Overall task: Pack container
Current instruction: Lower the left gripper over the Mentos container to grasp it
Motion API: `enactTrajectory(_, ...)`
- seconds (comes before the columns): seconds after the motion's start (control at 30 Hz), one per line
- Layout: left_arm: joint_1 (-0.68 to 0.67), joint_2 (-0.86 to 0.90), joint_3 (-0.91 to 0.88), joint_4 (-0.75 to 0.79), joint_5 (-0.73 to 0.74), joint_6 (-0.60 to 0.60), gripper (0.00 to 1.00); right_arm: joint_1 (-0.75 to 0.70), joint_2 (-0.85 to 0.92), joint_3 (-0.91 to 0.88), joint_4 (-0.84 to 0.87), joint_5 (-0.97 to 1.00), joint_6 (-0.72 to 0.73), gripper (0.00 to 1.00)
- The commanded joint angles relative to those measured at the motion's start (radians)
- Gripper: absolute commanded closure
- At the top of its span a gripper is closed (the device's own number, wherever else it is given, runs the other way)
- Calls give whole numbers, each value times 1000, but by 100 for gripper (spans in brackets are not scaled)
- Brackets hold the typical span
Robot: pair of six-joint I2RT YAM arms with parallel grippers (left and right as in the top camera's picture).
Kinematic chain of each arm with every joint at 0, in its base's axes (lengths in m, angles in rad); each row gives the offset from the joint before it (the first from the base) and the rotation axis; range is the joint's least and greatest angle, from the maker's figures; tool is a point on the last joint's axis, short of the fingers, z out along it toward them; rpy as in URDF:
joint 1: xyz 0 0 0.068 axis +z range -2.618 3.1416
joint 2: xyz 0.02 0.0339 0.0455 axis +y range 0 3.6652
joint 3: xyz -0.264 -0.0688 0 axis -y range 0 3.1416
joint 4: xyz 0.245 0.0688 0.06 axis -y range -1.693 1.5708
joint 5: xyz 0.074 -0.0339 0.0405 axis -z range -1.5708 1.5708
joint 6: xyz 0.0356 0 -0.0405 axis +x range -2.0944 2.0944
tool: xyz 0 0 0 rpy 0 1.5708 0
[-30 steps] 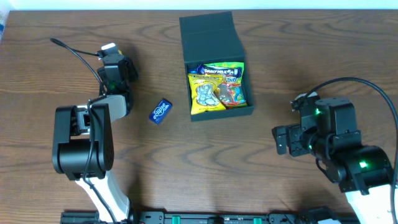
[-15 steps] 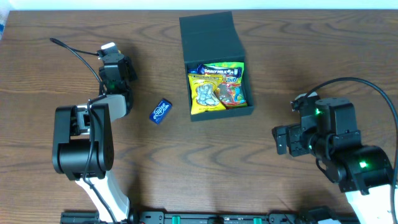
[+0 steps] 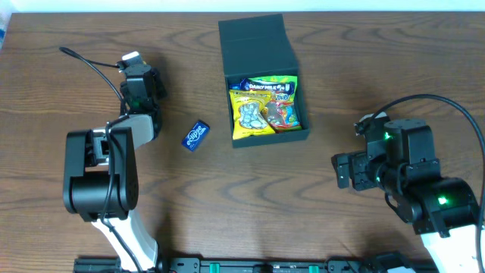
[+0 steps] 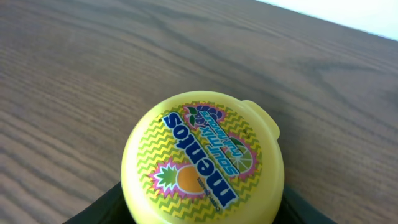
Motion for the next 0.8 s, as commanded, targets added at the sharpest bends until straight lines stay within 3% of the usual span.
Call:
enactTrajectory(0.0, -20, -73, 14, -38, -5, -25, 95, -7, -7, 1, 0, -7, 13, 1)
enactTrajectory(0.17, -63, -217, 20, -164, -8, -27, 94, -7, -7, 1, 0, -7, 13, 1)
enactTrajectory(0.33, -114, -365, 92, -437, -7, -113, 95, -7, -7, 1, 0, -7, 13, 1)
enactTrajectory(0.6, -249, -481, 381, -967, 30, -184, 94, -7, -7, 1, 0, -7, 13, 1)
enactTrajectory(0.77, -347, -481, 547, -1164, 82, -203, 95, -7, -7, 1, 0, -7, 13, 1)
